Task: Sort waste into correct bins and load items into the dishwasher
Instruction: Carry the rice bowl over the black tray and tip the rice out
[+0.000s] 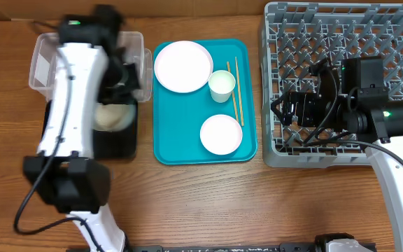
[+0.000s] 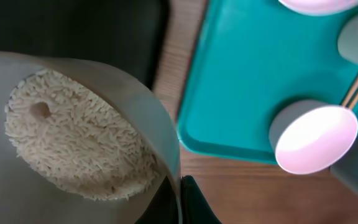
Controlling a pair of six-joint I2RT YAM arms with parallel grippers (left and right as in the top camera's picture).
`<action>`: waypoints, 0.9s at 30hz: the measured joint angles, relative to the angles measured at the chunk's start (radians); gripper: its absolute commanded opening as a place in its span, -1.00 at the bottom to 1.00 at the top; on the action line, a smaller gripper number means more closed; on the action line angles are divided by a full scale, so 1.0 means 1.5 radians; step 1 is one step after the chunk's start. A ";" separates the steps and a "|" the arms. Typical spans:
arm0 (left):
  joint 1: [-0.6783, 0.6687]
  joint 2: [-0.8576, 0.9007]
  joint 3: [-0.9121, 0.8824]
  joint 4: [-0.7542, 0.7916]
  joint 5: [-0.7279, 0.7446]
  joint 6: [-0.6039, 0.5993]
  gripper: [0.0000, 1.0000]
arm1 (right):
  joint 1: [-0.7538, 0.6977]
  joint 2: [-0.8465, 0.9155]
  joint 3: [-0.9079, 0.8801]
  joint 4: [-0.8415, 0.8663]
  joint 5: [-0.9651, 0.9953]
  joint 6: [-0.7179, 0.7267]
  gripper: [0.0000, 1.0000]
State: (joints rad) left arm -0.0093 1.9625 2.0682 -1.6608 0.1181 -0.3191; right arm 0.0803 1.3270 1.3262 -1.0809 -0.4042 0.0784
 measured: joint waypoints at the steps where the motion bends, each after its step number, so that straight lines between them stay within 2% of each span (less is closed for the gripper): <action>1: 0.021 -0.006 -0.001 0.000 0.002 0.011 -0.92 | 0.000 0.000 0.000 0.002 0.001 0.000 1.00; 7: 0.147 -0.028 -0.081 0.048 0.060 0.095 -0.92 | 0.000 0.000 0.000 0.004 0.000 0.000 1.00; 14: 0.244 -0.028 -0.234 0.188 0.197 0.177 -0.92 | 0.000 0.000 0.000 0.005 0.001 0.000 1.00; 27: 0.305 -0.028 -0.383 0.269 0.477 0.399 -0.92 | 0.000 0.000 0.000 0.007 0.001 0.000 1.00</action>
State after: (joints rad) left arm 0.4477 1.9205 1.4937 -1.2572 0.8341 0.2787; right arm 0.0803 1.3270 1.3262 -1.0702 -0.4034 0.0788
